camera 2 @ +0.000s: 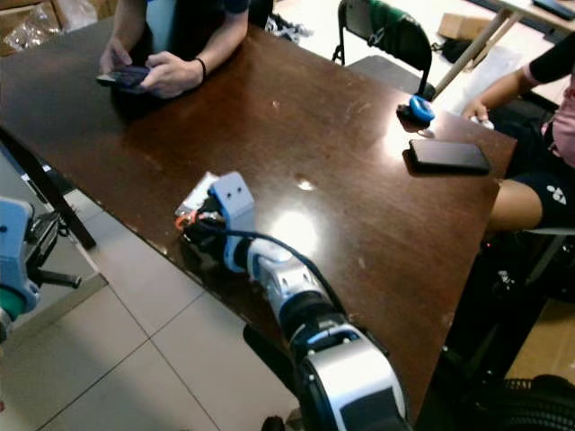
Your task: Hang keys on a hook
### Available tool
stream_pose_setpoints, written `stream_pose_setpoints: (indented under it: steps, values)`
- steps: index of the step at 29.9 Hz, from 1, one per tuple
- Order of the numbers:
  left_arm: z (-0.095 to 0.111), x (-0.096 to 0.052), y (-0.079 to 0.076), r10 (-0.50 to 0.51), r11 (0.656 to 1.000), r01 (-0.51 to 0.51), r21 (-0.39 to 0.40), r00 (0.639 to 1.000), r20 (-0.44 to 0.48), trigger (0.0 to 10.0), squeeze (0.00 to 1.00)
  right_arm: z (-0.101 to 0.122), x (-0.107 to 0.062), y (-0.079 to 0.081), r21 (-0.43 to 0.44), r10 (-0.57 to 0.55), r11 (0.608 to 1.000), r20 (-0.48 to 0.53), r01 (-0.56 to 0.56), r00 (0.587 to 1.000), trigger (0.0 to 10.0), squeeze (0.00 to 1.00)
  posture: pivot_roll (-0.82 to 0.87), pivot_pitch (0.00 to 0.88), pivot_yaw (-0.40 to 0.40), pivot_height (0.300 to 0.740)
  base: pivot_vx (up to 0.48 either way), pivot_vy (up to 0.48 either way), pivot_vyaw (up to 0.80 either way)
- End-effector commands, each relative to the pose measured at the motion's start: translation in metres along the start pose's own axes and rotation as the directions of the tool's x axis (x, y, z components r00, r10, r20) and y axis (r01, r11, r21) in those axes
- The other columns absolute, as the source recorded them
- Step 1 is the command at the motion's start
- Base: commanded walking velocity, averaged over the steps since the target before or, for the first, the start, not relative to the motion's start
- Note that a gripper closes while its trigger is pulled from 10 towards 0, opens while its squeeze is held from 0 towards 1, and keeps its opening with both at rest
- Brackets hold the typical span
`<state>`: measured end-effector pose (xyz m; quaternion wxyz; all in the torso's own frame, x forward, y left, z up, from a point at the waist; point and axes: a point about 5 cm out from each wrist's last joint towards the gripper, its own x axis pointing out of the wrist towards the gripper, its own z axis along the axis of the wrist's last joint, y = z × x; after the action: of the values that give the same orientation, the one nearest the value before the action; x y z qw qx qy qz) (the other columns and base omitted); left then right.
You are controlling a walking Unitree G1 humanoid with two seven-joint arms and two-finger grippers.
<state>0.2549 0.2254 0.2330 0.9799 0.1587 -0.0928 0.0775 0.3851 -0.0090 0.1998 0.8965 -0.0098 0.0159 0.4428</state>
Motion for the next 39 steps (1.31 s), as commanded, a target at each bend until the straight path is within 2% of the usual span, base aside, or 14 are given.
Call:
stream_pose_setpoints:
  steps: [1, 7, 12, 13, 14, 21, 22, 29, 38, 39]
  values:
    - [-0.002, -0.006, -0.002, 0.0, 1.0, 0.0, 0.001, 1.0, -0.022, 10.0, 0.0, -0.003, 0.001, 0.003, 0.02, 0.014, 1.0, 0.002, -0.014, 1.0, 10.0, 0.0, 0.36, 0.31, -0.007, 0.74, 0.0, 0.0, 0.0]
    - [-0.002, -0.009, -0.006, -0.015, 1.0, 0.015, -0.01, 0.999, -0.041, 10.0, 0.0, 0.0, -0.001, 0.005, 0.033, 0.084, 0.996, 0.042, -0.085, 0.996, 10.0, 0.0, 0.35, 0.303, -0.003, 0.74, 0.0, 0.0, 0.0]
    - [-0.001, -0.008, -0.008, -0.024, 1.0, 0.024, -0.017, 0.999, -0.044, 10.0, 0.0, -0.004, -0.002, 0.006, 0.014, 0.119, 0.993, 0.024, -0.119, 0.993, 10.0, 0.0, 0.35, 0.298, 0.0, 0.74, 0.0, 0.0, 0.0]
    - [0.0, -0.008, -0.009, -0.025, 1.0, 0.024, -0.019, 0.999, -0.048, 10.0, 0.0, -0.005, -0.002, 0.006, 0.013, 0.123, 0.992, 0.021, -0.124, 0.992, 10.0, 0.39, 0.35, 0.297, 0.001, 0.74, 0.0, 0.0, 0.0]
    - [0.001, -0.009, -0.009, -0.025, 0.999, 0.024, -0.02, 0.998, -0.05, 10.0, 0.0, -0.004, -0.002, 0.007, 0.022, 0.127, 0.992, 0.021, -0.128, 0.992, 10.0, 1.0, 0.35, 0.296, 0.001, 0.74, 0.0, 0.0, 0.0]
    - [0.002, -0.011, -0.009, -0.024, 1.0, 0.023, -0.02, 0.998, -0.057, 10.0, 0.0, -0.003, 0.001, 0.008, 0.036, 0.108, 0.993, 0.02, -0.108, 0.994, 10.0, 1.0, 0.37, 0.299, 0.003, 0.74, 0.0, 0.0, 0.0]
    - [0.003, -0.012, -0.008, -0.023, 1.0, 0.022, -0.019, 0.998, -0.06, 10.0, 0.0, -0.003, 0.002, 0.008, 0.045, 0.093, 0.995, 0.019, -0.094, 0.995, 10.0, 0.0, 0.37, 0.299, 0.004, 0.74, 0.0, 0.0, 0.0]
    - [0.003, -0.013, -0.008, -0.021, 1.0, 0.02, -0.017, 0.997, -0.07, 10.0, 0.0, 0.003, 0.006, 0.01, 0.105, 0.072, 0.992, 0.041, -0.076, 0.997, 10.0, 0.0, 0.38, 0.301, 0.008, 0.74, 0.0, 0.0, 0.0]
    - [0.003, -0.013, -0.01, -0.021, 1.0, 0.019, -0.021, 0.997, -0.077, 10.0, 0.0, 0.01, 0.01, 0.011, 0.105, 0.055, 0.993, 0.047, -0.06, 0.997, 10.0, 0.0, 0.39, 0.307, 0.007, 0.74, 0.0, 0.0, 0.0]
    - [0.003, -0.014, -0.01, -0.02, 1.0, 0.019, -0.021, 0.997, -0.078, 10.0, 0.0, 0.009, 0.011, 0.011, 0.11, 0.047, 0.993, 0.038, -0.051, 0.998, 9.1, 0.0, 0.39, 0.311, 0.006, 0.74, 0.0, 0.0, 0.0]
